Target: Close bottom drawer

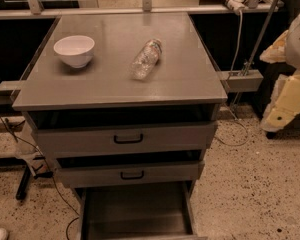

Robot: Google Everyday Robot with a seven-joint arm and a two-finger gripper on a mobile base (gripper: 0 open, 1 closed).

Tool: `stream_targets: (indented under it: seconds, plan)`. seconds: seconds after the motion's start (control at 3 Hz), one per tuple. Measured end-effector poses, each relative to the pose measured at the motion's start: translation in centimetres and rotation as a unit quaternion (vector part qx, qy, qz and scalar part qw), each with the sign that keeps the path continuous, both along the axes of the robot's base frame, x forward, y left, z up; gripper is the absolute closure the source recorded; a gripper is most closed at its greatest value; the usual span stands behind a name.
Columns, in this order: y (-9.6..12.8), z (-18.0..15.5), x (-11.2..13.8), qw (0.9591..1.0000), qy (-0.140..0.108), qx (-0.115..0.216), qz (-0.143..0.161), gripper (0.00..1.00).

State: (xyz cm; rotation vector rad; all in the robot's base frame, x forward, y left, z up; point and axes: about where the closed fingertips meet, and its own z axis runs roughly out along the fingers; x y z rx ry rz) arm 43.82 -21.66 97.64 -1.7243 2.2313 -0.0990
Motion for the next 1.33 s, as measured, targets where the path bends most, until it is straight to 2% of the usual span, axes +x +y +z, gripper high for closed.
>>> stream_targets:
  seconds: [1.0, 1.33]
  plan:
    - [-0.01, -0.01, -0.01, 1.0, 0.0, 0.0, 0.0, 0.9]
    - [-0.27, -0.46, -0.35, 1.0, 0.001, 0.005, -0.008, 1.0]
